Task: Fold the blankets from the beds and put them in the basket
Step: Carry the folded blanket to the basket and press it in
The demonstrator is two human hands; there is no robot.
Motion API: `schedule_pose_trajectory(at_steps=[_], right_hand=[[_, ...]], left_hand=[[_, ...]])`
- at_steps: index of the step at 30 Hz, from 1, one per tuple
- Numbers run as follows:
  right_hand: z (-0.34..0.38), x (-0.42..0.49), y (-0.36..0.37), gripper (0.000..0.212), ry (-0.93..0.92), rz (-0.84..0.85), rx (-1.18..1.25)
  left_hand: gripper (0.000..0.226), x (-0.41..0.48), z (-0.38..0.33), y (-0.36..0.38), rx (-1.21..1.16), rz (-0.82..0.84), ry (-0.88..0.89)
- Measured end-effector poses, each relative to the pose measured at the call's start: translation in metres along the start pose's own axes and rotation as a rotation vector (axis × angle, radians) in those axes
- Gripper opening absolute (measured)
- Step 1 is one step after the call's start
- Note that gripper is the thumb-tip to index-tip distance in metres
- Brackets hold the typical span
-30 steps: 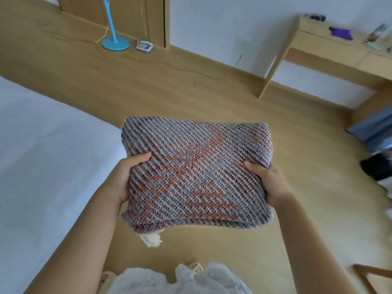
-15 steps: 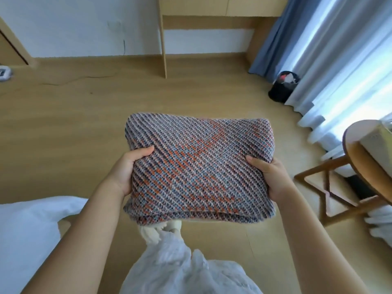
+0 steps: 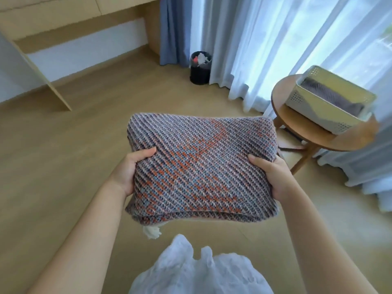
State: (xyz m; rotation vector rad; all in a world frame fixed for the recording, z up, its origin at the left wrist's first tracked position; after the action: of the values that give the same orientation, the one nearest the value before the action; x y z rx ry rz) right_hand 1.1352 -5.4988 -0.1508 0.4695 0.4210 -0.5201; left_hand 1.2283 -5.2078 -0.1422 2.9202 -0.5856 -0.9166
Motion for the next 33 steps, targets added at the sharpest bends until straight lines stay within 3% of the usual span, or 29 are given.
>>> schedule_pose_trajectory(at_steps=[9, 15, 18, 24, 33], right_hand=[[0.037, 0.042, -0.059, 0.043, -0.105, -0.27, 0.141], [0.074, 0.078, -0.118, 0.038, -0.131, -0.404, 0.219], [0.103, 0.102, -0.153, 0.032, -0.136, -0.445, 0.25], [0.161, 0.159, -0.219, 0.04, -0.152, -0.498, 0.299], [0.218, 0.231, -0.267, 0.031, -0.174, -0.583, 0.359]], left_hand=[[0.042, 0.122, -0.051, 0.077, 0.12, 0.282, -0.086], [0.024, 0.196, -0.077, 0.166, 0.189, 0.404, -0.145], [0.029, 0.232, -0.092, 0.218, 0.242, 0.442, -0.158], [0.034, 0.297, -0.119, 0.31, 0.282, 0.471, -0.188], [0.032, 0.385, -0.159, 0.396, 0.32, 0.526, -0.239]])
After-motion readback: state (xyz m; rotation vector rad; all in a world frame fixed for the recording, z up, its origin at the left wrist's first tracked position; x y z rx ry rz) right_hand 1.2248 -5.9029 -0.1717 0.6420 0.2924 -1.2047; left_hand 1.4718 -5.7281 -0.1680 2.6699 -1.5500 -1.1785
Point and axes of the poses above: each hand's wrist, its own x-axis towards the middle knuckle, its own y-axis out of the palm, z = x × y, the point moved 3 cm from there along x, towards the middle knuckle, and after that the axes turned 14 degrees about x, right-handed, at the moved point
